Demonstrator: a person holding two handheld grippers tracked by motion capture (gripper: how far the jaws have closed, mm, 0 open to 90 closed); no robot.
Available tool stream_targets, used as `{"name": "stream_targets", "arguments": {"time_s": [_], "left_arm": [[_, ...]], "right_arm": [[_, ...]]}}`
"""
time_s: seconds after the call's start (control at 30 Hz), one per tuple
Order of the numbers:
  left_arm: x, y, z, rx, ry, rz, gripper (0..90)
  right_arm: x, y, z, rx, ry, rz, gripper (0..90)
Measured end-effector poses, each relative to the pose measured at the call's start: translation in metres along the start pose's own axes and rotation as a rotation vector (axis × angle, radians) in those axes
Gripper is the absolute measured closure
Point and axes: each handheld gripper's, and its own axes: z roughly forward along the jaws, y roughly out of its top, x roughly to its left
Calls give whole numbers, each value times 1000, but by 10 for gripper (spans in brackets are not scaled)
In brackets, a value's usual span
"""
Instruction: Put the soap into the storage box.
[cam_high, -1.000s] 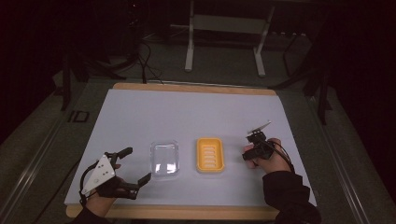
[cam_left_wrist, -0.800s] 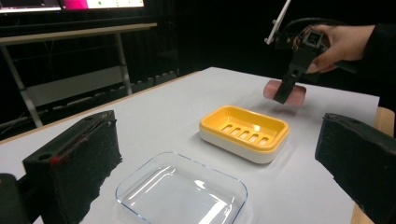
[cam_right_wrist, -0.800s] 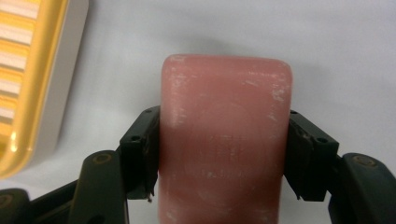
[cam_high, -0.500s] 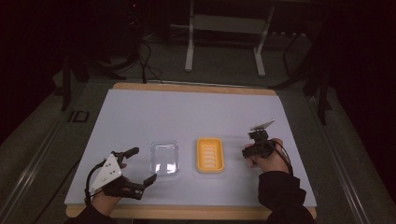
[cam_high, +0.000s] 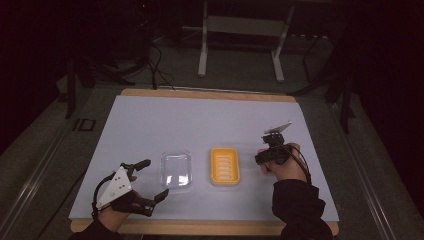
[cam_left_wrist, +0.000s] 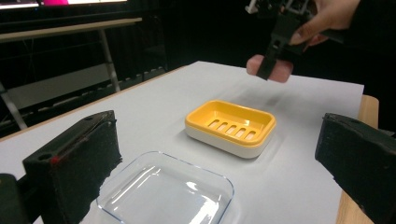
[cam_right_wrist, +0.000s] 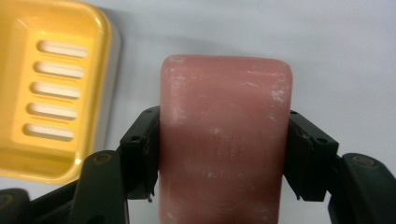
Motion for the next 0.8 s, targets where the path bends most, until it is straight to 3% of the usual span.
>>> {"name": "stream_targets", "arguments": {"time_s": [0.33, 0.5, 0.53, 0.8], "left_arm": [[0, 1, -2, -10, 8, 2, 2], [-1, 1, -2, -11, 8, 2, 2], [-1, 1, -2, -8, 7, 7, 2], [-1, 1, -2, -10, 5, 6, 2]], "right_arm": [[27, 17, -30, -56, -11, -32, 372], [39, 22, -34, -47, 6, -47, 373], [48, 24, -35, -47, 8, -61, 373], [80, 30, -39, -65, 29, -107, 373]]}}
